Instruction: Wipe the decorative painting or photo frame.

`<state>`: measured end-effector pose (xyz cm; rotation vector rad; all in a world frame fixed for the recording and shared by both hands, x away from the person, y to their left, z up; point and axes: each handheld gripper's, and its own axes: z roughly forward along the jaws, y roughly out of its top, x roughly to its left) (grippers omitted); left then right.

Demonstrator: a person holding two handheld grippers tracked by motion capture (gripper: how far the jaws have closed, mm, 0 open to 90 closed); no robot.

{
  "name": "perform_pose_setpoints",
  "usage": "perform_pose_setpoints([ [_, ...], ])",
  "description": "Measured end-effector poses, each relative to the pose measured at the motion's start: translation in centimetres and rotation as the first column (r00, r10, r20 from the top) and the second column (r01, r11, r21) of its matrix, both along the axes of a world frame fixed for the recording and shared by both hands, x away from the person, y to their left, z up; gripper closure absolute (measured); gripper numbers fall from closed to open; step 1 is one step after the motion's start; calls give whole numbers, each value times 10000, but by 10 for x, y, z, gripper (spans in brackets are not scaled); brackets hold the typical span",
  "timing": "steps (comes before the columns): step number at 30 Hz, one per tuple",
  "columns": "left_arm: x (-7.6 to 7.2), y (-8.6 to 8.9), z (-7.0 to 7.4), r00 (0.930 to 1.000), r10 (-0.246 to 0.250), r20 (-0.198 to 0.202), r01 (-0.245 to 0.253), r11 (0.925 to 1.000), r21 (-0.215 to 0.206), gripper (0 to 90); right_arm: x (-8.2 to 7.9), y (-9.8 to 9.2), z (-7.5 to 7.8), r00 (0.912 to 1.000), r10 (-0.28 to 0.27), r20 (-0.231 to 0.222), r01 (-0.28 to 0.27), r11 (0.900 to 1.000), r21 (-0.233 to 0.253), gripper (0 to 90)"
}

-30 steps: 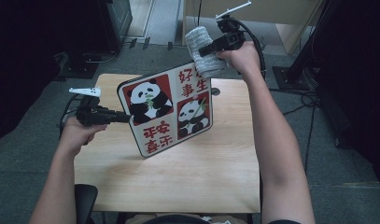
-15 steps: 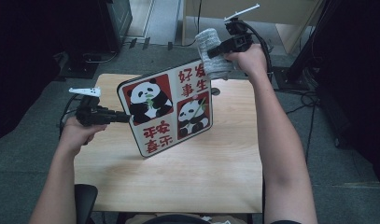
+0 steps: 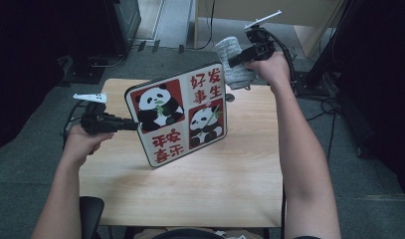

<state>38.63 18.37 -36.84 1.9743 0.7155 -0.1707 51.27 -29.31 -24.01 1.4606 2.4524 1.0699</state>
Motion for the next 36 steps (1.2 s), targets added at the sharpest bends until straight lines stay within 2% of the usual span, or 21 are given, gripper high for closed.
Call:
perform_pose_setpoints([
  [11,0,-1,-1,10000,-19,83,19,10000,8,768,-3,-7,-20,9998,121,-154,-121,9999,-36,667],
  [14,0,-1,-1,10000,-11,47,11,10000,-28,767,-5,-8,-23,9997,154,-164,-152,9998,101,672],
  [36,0,-2,-3,10000,-6,-71,6,10000,-34,762,-16,-9,-44,9991,331,-257,-328,9994,124,682],
])
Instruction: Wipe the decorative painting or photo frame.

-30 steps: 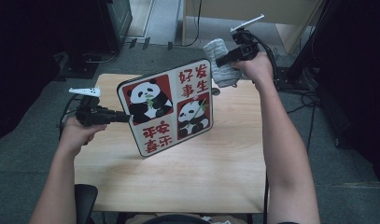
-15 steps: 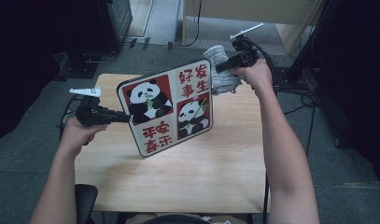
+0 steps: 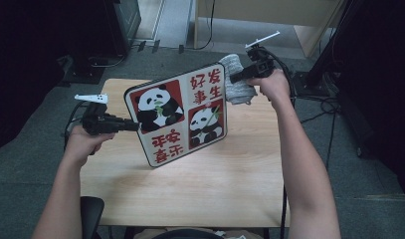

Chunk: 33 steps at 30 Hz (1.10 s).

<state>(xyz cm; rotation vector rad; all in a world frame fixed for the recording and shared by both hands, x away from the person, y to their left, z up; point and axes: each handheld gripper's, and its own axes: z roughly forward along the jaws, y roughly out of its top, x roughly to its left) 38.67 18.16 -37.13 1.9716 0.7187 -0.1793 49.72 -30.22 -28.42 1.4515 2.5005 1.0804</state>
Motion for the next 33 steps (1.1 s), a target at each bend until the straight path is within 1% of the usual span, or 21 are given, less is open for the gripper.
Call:
perform_pose_setpoints([
  [6,0,0,0,10000,21,15,-21,10000,8,763,-2,-1,-7,10000,11,-7,-11,10000,4,681],
  [15,0,-1,0,10000,51,-67,-52,10000,-44,761,-8,-2,-19,9996,-14,267,15,10000,-59,680],
  [20,0,-1,-1,10000,77,55,-77,10000,-39,762,-9,-3,-23,9996,-27,265,28,10000,-42,680],
  [23,0,0,-1,9999,129,-7,-129,9999,-97,756,-10,-4,-25,9997,-31,227,33,10000,-48,679],
  [33,-1,-1,-2,9993,196,327,-193,9998,-106,763,-12,-5,-30,9998,24,185,-22,9999,-140,678],
])
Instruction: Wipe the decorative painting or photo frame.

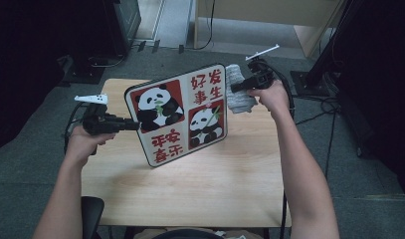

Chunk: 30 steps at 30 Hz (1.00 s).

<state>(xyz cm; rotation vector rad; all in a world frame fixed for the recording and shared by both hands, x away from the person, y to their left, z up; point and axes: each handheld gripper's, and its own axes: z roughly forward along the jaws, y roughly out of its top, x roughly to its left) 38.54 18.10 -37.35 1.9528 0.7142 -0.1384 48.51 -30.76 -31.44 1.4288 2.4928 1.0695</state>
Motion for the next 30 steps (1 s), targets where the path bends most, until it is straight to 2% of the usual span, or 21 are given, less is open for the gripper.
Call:
perform_pose_setpoints([
  [4,0,0,0,10000,-21,-71,21,10000,-19,766,-1,0,-2,10000,-14,24,14,10000,17,678],
  [14,-2,-1,0,9996,22,288,-27,9999,152,774,-3,0,-11,9999,-78,-110,78,10000,-28,678],
  [23,-3,-2,0,9993,36,369,-42,9998,169,780,-7,-1,-17,9999,-127,-3,127,9999,-4,679],
  [30,-3,-2,1,9992,31,408,-39,9998,185,783,-10,-1,-24,9999,-116,-127,115,9999,-72,679],
])
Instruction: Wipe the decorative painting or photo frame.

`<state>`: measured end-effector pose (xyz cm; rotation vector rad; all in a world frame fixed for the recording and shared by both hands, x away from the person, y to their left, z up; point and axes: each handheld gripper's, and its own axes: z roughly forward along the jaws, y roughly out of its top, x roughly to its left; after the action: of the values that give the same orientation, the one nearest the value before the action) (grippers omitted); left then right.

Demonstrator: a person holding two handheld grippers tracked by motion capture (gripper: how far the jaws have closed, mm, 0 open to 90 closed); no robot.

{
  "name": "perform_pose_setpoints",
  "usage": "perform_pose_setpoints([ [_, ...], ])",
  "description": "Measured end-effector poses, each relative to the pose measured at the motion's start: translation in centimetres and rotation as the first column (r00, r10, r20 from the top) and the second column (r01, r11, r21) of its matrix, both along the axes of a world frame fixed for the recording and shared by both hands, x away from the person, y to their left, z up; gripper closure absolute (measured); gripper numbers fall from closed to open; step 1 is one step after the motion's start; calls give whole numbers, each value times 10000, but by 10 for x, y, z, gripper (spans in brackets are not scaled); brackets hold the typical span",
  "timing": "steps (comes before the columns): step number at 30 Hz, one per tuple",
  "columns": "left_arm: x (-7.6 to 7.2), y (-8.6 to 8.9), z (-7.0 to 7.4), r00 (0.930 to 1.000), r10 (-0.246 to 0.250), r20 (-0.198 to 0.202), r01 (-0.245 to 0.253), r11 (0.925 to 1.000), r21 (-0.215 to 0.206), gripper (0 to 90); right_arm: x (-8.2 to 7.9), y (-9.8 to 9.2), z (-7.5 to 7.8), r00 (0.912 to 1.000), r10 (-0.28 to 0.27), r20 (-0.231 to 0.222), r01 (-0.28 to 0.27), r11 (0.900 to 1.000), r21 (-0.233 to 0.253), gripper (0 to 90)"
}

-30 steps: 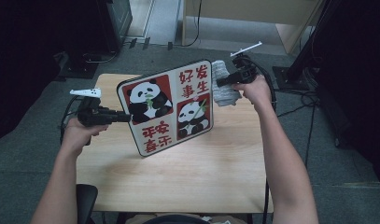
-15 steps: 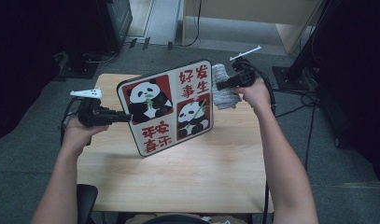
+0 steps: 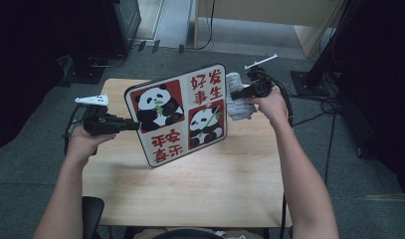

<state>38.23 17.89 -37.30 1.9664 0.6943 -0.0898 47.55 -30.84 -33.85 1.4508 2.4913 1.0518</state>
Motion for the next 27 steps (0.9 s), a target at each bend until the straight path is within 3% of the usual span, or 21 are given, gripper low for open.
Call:
perform_pose_setpoints([
  [15,0,0,-1,10000,1,-32,-1,10000,-38,781,-7,-4,-29,9990,-142,-418,146,9998,96,679],
  [27,0,0,-1,10000,4,-34,-4,10000,-37,781,-12,-5,-43,9986,-272,-456,278,9995,131,680],
])
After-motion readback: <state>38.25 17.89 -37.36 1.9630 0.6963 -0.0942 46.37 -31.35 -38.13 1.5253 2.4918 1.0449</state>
